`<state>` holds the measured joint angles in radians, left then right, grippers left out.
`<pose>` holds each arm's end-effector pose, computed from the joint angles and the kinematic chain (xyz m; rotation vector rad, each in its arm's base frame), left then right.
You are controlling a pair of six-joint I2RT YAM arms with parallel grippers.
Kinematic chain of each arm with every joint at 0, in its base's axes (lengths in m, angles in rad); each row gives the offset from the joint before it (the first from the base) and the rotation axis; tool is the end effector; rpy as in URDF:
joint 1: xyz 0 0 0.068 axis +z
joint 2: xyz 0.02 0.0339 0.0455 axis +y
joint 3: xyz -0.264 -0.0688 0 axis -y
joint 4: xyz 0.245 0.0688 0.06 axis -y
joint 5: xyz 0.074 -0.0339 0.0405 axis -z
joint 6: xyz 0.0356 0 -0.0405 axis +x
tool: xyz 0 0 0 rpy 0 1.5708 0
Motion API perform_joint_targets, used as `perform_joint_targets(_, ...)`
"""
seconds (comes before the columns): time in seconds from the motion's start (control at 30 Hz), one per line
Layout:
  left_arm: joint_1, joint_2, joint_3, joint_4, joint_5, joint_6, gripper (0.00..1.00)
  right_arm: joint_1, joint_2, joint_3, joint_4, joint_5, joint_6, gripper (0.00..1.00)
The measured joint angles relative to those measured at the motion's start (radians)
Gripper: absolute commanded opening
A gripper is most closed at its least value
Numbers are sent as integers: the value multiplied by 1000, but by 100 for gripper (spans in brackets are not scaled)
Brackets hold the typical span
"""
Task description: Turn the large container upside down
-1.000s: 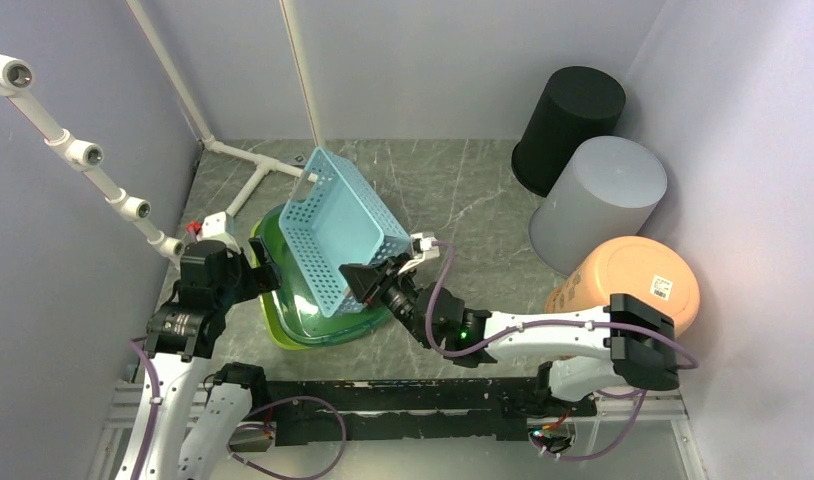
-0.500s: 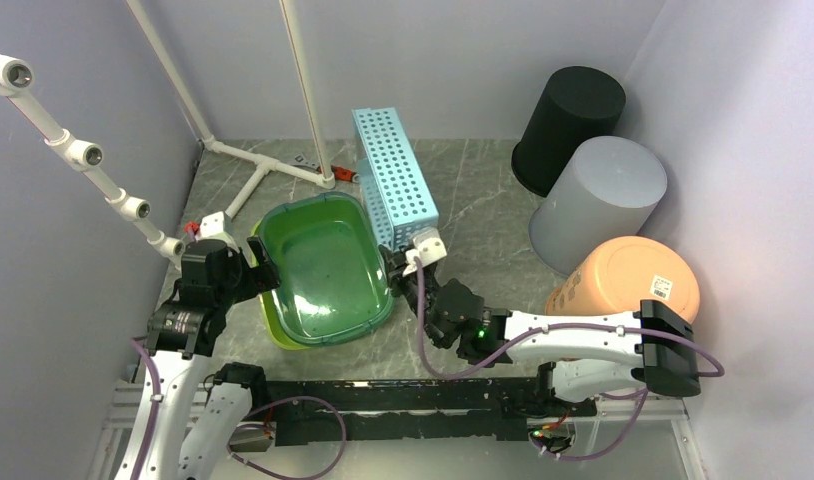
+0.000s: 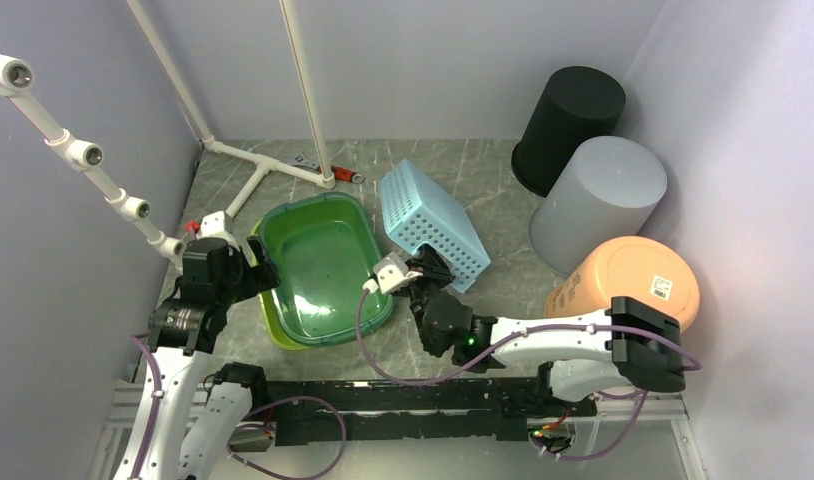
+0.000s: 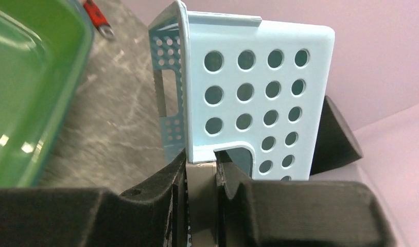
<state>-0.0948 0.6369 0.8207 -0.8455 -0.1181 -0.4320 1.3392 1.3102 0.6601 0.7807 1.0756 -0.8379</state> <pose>0.1238 -0.0076 0.3071 -0.4378 2.1883 -0.1565 0.0933 0.2590 0.2799 -0.7174 1.3403 -0.3709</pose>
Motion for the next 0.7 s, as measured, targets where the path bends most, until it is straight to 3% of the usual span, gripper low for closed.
perform_joint_targets(0.4,0,1,0,2,2,0,92,-98,78,-26,-151,18,2,0)
perform_joint_targets(0.57,0,1,0,2,8,0,92,-112,76,-24,-421,-133,152,0)
perform_joint_targets(0.7,0,1,0,3,9,0,92,-112,47,-26,-581,-275,248,7)
